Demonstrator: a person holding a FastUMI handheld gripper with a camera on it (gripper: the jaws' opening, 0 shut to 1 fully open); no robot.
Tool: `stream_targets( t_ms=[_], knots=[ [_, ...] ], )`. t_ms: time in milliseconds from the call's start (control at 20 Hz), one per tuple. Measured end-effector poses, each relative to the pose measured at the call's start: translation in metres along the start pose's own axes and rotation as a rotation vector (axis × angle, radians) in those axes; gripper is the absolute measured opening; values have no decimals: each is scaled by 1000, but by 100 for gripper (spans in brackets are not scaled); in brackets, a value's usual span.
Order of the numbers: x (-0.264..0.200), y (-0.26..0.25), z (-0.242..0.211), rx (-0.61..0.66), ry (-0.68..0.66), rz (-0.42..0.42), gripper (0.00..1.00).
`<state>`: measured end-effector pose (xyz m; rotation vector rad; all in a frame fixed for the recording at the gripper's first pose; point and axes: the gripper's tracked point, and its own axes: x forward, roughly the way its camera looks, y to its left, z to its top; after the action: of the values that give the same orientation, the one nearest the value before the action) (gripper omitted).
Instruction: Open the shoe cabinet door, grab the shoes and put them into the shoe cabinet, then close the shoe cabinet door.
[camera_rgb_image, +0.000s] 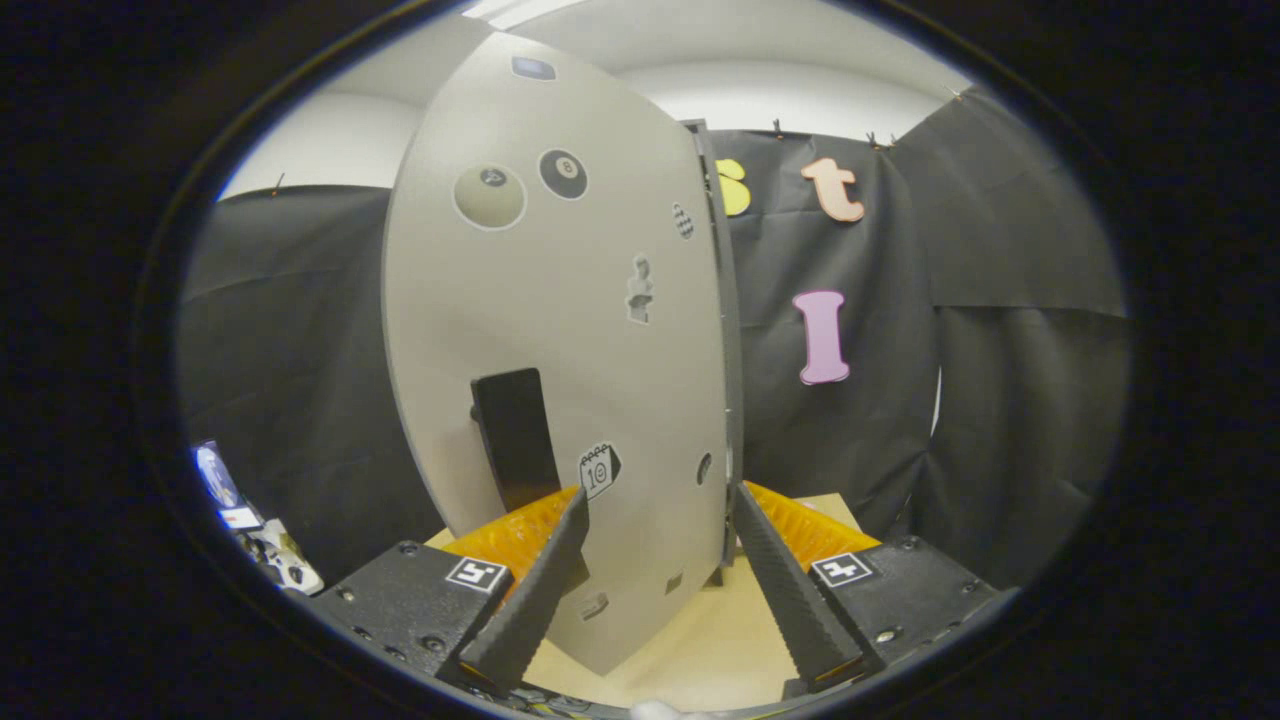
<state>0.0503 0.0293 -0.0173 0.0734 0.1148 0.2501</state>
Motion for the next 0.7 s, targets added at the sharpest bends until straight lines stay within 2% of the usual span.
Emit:
stream_targets(
  t_ms=[250, 450, 700],
  knots=[
    [42, 48, -5, -21, 3, 48, 96],
    [83, 92, -2, 5, 4, 121, 99],
    [136, 124, 6, -32, -20, 140, 99]
  ],
)
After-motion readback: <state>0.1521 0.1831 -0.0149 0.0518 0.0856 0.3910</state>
